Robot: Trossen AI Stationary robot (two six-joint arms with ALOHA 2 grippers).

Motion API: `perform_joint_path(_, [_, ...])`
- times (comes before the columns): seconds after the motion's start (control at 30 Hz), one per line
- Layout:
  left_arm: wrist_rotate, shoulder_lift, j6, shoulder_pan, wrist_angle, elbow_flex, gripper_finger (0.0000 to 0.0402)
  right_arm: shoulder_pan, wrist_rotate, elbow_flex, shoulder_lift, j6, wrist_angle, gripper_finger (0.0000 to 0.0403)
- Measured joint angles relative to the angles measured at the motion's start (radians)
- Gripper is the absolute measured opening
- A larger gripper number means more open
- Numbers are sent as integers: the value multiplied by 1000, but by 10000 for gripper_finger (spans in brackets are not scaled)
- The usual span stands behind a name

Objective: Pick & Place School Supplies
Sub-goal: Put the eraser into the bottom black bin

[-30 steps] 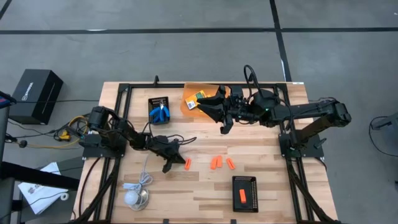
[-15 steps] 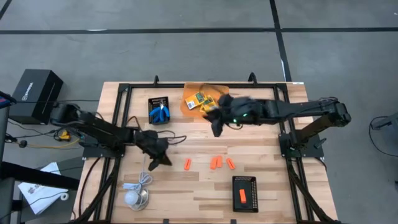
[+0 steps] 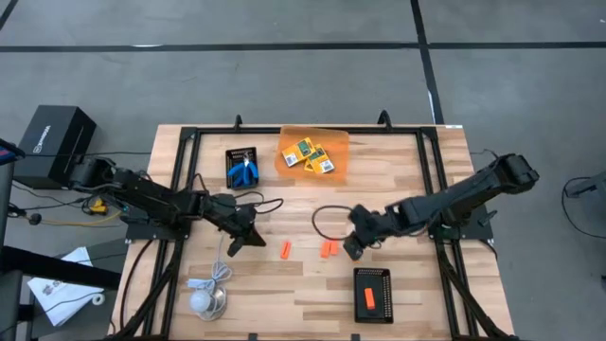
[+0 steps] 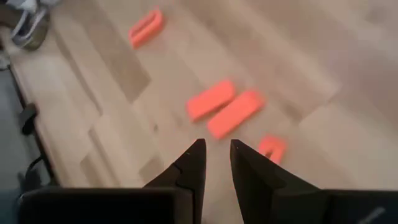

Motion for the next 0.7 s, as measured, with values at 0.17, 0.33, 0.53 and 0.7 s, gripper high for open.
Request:
perform_joint_path(0.17, [-1, 0, -15, 2, 2, 0, 2, 44, -33, -154, 18, 114, 115, 66])
perform_joint_path(0.33, [-10, 0, -31, 2, 2, 0, 2, 56, -44, -241, 15, 164, 227, 65])
perform_joint_path(0.53, [-18, 0, -44, 2, 1, 1, 2, 34, -45, -278, 14, 141, 268, 65])
perform_joint_path(0.7, [-30, -1, -48, 2, -2, 1, 2, 16, -55, -306, 15, 138, 270, 65])
